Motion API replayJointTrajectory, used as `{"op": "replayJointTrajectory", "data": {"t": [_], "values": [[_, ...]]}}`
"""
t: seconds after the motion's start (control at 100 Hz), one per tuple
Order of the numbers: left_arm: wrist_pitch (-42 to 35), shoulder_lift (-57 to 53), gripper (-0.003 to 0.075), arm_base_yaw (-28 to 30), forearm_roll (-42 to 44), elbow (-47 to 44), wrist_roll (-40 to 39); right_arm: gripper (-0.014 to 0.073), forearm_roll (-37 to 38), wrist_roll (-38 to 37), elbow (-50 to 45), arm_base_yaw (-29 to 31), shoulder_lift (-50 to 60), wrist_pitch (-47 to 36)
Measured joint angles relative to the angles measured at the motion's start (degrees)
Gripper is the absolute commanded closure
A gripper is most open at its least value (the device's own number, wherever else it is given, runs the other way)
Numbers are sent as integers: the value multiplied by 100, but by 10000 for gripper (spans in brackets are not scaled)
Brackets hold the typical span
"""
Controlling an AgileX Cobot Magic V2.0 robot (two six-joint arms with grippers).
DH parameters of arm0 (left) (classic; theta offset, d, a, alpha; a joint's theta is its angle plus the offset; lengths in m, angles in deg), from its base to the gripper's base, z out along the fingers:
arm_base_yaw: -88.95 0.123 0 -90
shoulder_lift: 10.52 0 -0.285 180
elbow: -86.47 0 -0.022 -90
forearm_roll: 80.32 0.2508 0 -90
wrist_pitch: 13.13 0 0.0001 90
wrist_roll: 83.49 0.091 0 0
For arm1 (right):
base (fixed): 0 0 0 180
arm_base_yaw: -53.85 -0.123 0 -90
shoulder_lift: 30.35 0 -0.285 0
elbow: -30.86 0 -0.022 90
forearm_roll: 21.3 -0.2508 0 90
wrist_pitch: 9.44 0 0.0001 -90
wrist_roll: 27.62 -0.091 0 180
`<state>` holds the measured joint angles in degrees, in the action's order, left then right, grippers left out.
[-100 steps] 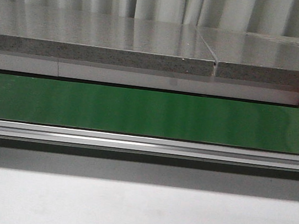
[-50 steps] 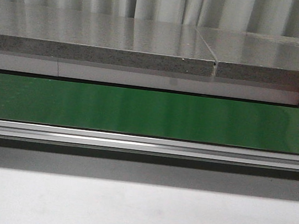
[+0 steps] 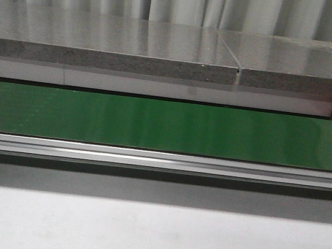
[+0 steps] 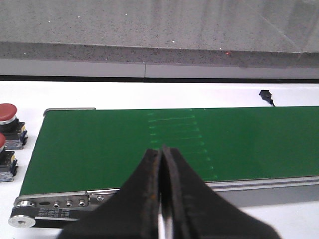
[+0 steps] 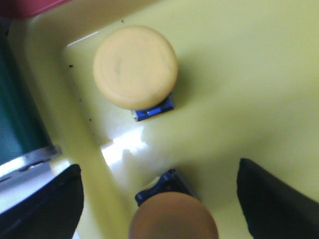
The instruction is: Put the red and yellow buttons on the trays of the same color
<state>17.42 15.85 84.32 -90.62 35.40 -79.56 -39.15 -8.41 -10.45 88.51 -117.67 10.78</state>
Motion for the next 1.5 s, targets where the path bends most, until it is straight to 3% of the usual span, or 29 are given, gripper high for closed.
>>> {"op": "replayJointTrajectory", "data": {"t": [0.31,0.74,0.86,1.1,1.22,1.5], "values": [[0,0,739,0,0,0,0,-33,-146,0,0,-190,1246,-9],[0,0,739,0,0,0,0,-14,-197,387,0,-2472,2967,-113],[0,0,739,0,0,0,0,94,-197,485,0,-2888,3189,-113],[0,0,739,0,0,0,0,519,-197,573,0,-3115,3297,39],[0,0,739,0,0,0,0,667,-197,587,0,-3115,3297,66],[0,0,739,0,0,0,0,661,-197,587,0,-3115,3297,66]]}}
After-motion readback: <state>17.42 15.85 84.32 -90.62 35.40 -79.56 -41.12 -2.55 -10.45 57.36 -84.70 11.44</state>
